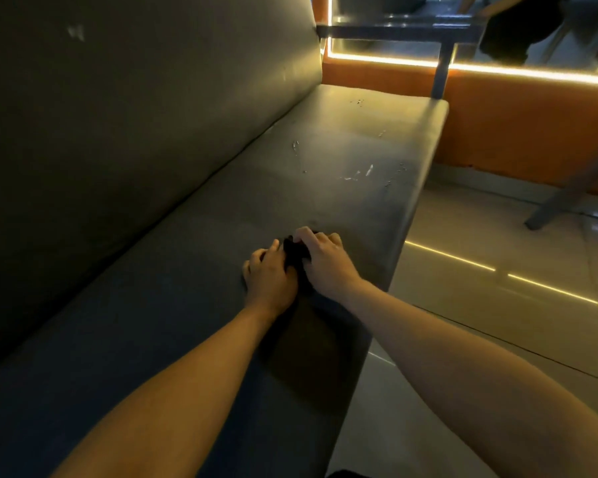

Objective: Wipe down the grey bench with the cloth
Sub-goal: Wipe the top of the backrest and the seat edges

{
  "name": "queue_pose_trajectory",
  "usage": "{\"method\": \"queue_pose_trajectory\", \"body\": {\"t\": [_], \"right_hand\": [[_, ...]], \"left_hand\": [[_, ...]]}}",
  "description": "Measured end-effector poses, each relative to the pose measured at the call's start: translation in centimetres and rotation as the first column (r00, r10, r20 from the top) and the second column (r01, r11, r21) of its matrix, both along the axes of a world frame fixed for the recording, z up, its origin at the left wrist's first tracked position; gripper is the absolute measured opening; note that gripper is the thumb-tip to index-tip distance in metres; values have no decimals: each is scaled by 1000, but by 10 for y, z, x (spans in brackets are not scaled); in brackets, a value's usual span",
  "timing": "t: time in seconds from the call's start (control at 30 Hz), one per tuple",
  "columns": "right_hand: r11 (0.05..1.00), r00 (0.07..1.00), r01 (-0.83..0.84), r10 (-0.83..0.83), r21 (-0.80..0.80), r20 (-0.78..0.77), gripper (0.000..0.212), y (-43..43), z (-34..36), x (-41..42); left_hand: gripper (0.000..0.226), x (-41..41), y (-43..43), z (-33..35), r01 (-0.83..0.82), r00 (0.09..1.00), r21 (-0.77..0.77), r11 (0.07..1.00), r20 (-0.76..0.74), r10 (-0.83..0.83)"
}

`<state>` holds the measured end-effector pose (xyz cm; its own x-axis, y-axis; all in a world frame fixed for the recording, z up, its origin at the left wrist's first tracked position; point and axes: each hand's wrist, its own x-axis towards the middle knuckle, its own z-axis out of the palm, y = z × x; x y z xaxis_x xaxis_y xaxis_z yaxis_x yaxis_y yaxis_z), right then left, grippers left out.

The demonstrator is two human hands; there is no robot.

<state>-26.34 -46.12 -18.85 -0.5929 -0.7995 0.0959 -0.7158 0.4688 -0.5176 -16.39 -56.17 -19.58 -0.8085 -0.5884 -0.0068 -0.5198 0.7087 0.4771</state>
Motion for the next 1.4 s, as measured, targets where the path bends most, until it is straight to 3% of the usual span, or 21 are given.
{"method": "queue_pose_trajectory", "body": {"t": [0.07,0.13,0.23,0.3,0.43,0.53,0.67,0.77,0.93,1.1,1.17,1.27,1.4], "right_hand": [[998,990,-2,10,57,-142,39,19,1,-15],[992,968,126,-117,25,-223,38,42,-1,-38],[911,898,413,-407,2,-166,43,70,-5,-73],[860,856,510,-506,14,-104,45,68,-3,-76],[931,931,364,-364,-13,-40,44,22,2,-28],[970,971,239,-240,-50,4,41,-19,-1,10],[999,1000,-12,12,-51,6,37,-48,-5,31],[989,987,-130,135,66,-83,44,-46,-10,18],[996,993,-38,47,80,-105,53,-34,6,-18],[945,944,318,-307,81,-124,45,14,10,-61],[916,921,385,-374,110,-110,46,15,11,-59],[947,952,304,-298,101,-70,50,-3,13,-32],[999,1000,29,-29,43,-4,51,-21,7,18]], "left_hand": [[52,3,-4,0,-10,1000,-4,1000,19,10],[57,5,-5,1,0,999,-24,1000,48,1],[59,4,-3,-1,26,998,-15,1000,61,-25],[60,3,-7,1,37,997,6,999,63,-37],[60,7,-32,13,46,999,44,998,9,-46],[56,22,-39,3,-40,996,-42,998,-79,37],[57,27,-40,-2,-162,955,204,965,-213,205],[52,25,-42,0,-126,976,89,988,-168,140],[63,20,-47,-10,26,998,-121,992,64,-19],[60,22,-44,-11,44,995,-164,986,94,-29],[60,21,-45,-12,41,995,-166,985,92,-26],[60,20,-46,-13,35,995,-175,984,97,-19],[56,20,-47,-10,36,994,-188,982,111,-15]]}}
